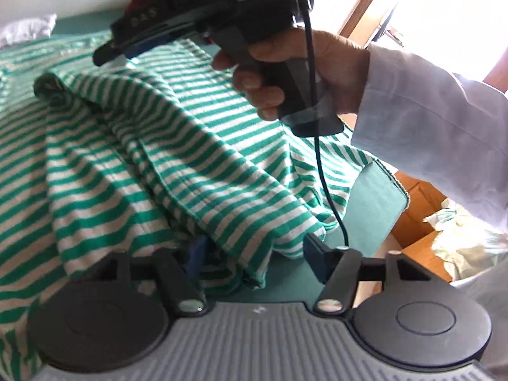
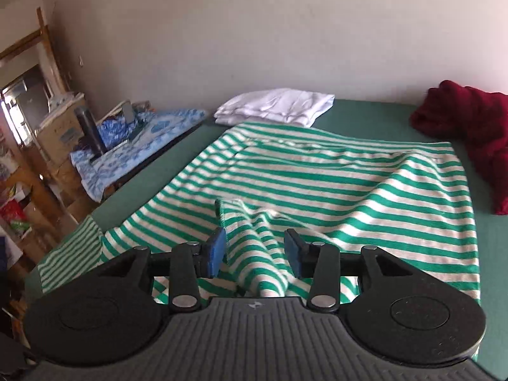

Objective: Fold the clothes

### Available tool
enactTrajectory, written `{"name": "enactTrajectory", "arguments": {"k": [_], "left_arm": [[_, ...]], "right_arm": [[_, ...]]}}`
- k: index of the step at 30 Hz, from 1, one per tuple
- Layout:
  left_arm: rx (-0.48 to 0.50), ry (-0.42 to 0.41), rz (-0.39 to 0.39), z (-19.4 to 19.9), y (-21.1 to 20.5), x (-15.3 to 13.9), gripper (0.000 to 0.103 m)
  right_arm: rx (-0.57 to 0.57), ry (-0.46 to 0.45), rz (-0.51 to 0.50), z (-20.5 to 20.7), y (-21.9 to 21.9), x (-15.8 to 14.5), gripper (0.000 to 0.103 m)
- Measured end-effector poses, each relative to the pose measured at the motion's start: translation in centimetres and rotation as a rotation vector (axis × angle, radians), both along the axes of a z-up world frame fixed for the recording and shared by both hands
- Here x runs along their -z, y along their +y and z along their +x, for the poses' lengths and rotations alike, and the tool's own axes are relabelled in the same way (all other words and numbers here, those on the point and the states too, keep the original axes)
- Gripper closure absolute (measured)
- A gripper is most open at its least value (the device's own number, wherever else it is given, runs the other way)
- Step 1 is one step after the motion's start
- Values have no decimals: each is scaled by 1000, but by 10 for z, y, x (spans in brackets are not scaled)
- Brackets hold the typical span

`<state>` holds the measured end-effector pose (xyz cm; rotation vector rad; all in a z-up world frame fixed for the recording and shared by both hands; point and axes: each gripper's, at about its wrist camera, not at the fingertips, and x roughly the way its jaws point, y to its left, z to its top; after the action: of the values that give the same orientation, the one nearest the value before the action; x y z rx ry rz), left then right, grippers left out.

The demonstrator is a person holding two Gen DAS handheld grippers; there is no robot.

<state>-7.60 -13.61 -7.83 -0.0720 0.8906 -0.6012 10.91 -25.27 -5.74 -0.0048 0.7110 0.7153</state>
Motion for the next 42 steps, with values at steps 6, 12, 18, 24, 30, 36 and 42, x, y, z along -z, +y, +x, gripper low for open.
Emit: {"name": "enactTrajectory", "arguments": {"k": [6,12,18,24,30,36,42], "left_arm": [[8,49,-84,9,4,9,92],[67,45,-21,4,-12,13,95],[95,49,64,5,-24,19,95],[94,11,128,0,-35,16,95],[85,1,184,-5,-41,21,95],[82,14,202,-1,-44,24,94],[91,8,220,-1,-53,23,95]], "right_arm": [[153,13,-77,15,3,21,96],[265,158,-36,33,-31,42,86],[88,-46,63,9,-7,-4,81],[-103,-209,-197,12,63,20,75],[197,-21,-87,67,6,37,103],[203,41,95,63,-27,33,84],[-115,-74,-92,41,45,27,49]]}}
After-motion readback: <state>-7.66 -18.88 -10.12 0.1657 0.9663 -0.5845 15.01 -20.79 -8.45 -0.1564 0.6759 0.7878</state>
